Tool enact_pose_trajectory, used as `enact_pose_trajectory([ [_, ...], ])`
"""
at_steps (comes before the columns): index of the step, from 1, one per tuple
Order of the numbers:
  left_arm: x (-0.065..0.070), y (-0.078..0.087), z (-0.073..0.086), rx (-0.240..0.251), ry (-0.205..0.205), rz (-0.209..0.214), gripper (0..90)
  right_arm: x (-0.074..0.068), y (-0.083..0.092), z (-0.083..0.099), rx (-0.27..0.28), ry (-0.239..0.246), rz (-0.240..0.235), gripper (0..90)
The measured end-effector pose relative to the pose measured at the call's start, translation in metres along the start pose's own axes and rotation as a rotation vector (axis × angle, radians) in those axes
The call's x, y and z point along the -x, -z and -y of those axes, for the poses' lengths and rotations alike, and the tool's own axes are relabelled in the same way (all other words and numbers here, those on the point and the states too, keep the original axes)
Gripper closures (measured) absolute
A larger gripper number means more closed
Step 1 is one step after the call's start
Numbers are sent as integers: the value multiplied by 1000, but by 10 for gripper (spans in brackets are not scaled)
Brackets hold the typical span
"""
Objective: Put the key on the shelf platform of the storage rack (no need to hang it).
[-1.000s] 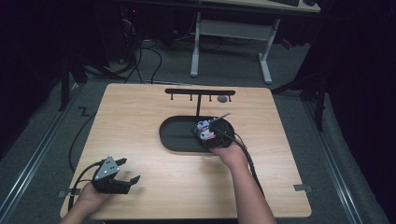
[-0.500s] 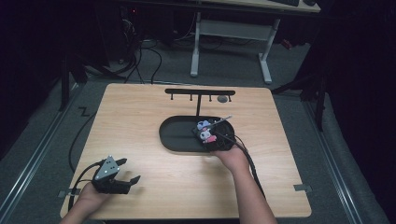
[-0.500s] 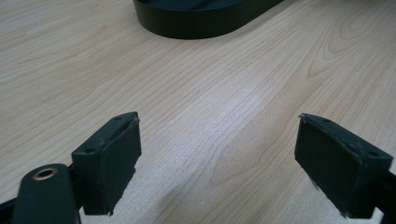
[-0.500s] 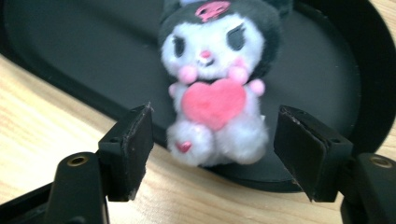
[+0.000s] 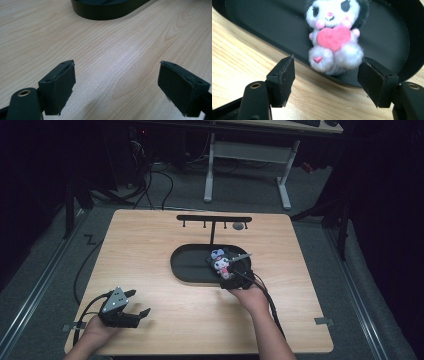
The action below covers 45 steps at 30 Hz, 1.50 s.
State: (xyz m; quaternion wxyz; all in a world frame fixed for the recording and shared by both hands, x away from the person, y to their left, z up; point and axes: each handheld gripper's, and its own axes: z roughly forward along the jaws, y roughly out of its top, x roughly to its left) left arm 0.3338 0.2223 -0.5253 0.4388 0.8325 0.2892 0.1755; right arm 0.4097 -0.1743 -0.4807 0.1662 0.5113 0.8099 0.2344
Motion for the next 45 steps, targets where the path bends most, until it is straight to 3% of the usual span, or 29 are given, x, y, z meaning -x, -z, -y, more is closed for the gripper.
enact_pose_trajectory([
  [6,0,0,0,-1,-1,0,155,-6,3,14,35,27,0,295],
  [13,0,0,0,-2,-1,0,155,-10,11,37,97,20,-6,279],
  [22,0,0,0,-3,-2,0,155,-17,20,72,183,21,1,260],
  [23,0,0,0,-3,-3,0,155,-18,24,83,208,7,-3,260],
  [31,0,0,0,-1,-8,6,155,-24,37,113,273,8,6,248],
  [32,1,1,0,4,-10,9,155,-24,41,124,298,9,9,247],
  [38,1,1,1,8,-15,6,155,-22,43,143,275,15,12,238],
  [45,1,1,1,10,-19,8,155,-23,39,144,259,9,8,238],
])
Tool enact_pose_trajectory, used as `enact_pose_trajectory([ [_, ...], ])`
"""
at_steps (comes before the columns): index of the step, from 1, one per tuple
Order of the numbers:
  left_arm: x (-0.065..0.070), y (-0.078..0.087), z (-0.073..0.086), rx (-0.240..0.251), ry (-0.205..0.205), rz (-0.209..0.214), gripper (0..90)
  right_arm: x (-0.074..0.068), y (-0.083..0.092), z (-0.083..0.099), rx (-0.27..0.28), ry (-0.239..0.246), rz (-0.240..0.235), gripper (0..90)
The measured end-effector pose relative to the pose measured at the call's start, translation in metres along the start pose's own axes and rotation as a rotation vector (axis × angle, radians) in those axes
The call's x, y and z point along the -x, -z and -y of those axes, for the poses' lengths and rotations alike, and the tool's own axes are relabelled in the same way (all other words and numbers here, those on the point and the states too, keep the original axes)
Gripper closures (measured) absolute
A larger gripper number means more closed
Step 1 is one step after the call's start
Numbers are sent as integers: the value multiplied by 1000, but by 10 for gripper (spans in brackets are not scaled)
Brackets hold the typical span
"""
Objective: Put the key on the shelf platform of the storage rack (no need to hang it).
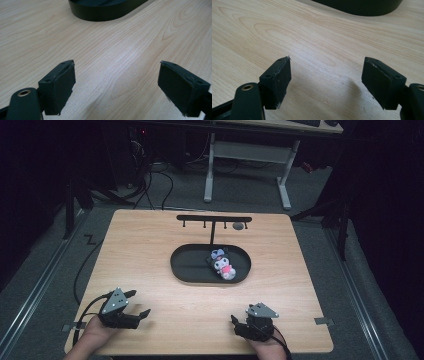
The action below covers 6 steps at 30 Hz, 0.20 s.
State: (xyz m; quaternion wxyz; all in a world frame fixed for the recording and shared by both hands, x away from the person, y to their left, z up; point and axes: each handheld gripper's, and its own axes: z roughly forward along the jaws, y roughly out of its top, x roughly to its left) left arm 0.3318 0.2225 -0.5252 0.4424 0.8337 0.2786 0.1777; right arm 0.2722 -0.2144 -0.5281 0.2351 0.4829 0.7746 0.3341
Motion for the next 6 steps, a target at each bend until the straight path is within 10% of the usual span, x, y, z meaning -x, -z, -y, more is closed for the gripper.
enact_pose_trajectory([
  [6,-1,0,0,1,5,5,155,2,1,0,1,0,11,238],
])
